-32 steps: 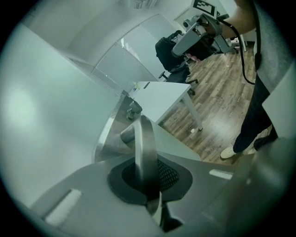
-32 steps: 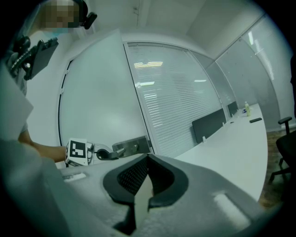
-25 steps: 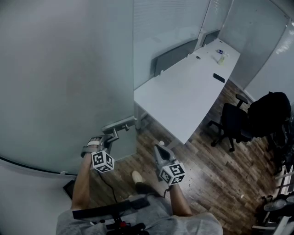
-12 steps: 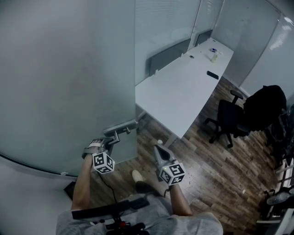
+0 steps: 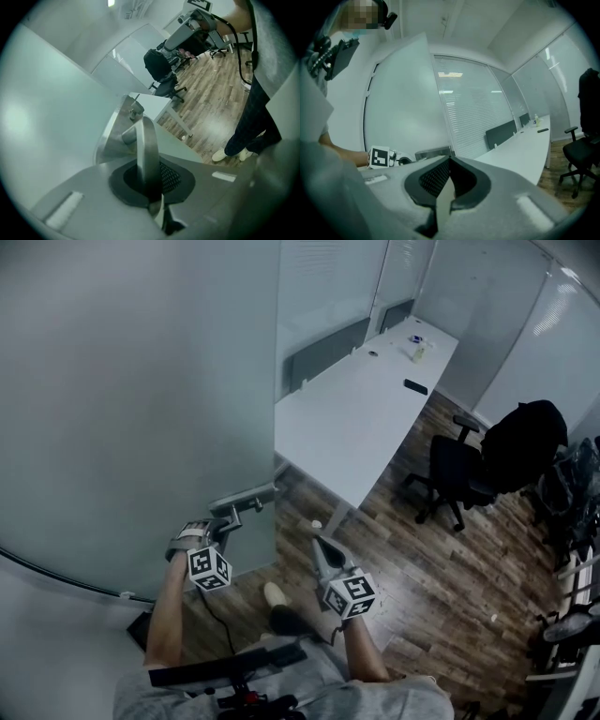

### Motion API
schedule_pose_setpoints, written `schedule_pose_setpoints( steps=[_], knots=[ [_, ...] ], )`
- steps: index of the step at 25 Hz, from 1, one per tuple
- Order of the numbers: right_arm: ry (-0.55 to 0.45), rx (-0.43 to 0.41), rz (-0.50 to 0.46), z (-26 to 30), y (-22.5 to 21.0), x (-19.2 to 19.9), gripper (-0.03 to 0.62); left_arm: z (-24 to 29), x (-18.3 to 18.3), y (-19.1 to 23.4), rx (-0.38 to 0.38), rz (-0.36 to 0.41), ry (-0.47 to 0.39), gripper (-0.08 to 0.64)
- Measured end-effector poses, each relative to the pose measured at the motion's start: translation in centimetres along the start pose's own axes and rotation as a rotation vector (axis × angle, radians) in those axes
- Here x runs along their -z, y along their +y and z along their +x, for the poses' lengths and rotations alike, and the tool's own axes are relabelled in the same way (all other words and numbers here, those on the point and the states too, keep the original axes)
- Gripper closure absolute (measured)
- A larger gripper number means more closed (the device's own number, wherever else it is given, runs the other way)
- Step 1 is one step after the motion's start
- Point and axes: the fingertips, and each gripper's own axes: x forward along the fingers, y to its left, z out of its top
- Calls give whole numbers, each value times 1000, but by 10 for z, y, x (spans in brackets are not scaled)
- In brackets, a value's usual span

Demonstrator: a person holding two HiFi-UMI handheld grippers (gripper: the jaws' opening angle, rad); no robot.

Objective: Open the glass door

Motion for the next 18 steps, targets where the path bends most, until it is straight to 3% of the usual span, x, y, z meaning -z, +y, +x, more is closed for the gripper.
schedule_pose_setpoints(
  steps=[18],
  knots=[
    [-20, 62, -9, -75, 16, 8, 591, -39, -21, -50, 40, 43, -35, 557]
  ],
)
